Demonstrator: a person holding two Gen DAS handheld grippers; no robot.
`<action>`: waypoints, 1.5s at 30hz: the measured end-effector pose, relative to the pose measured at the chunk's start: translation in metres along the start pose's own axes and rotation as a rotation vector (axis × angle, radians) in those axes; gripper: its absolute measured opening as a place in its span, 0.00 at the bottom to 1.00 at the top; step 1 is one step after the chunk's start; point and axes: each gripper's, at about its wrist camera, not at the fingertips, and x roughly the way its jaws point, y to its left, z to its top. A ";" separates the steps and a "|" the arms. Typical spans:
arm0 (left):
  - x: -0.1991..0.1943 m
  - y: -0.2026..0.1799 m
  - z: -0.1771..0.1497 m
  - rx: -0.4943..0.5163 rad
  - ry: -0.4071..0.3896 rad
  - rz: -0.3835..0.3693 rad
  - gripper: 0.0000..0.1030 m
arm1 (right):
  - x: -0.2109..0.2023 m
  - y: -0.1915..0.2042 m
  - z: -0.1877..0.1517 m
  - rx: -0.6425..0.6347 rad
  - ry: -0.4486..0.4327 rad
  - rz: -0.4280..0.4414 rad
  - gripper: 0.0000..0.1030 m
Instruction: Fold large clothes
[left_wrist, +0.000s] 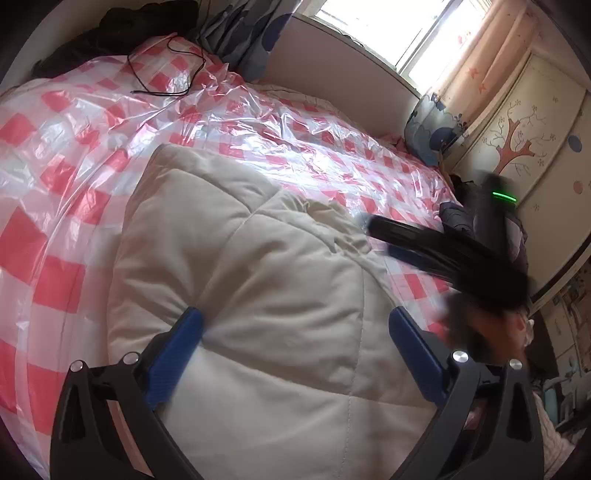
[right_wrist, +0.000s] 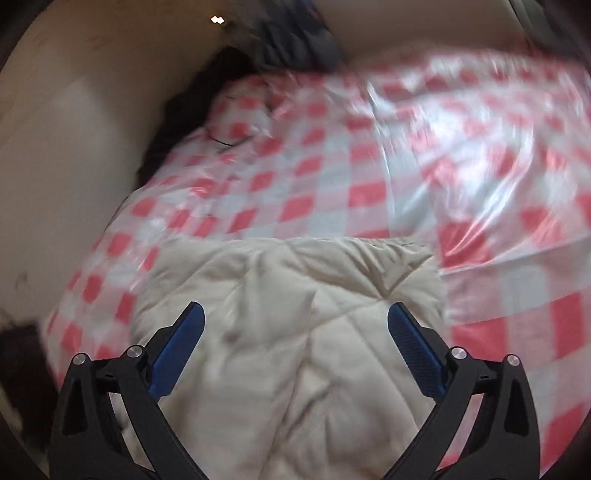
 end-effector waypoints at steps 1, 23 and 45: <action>-0.002 0.002 -0.001 -0.006 -0.002 -0.005 0.93 | -0.016 0.012 -0.014 -0.044 -0.011 -0.012 0.93; 0.003 -0.025 -0.010 0.105 0.055 0.156 0.93 | -0.039 0.055 -0.012 -0.076 -0.058 -0.054 0.93; 0.009 -0.040 -0.019 0.213 0.061 0.255 0.93 | 0.012 0.015 -0.093 -0.018 0.046 -0.025 0.94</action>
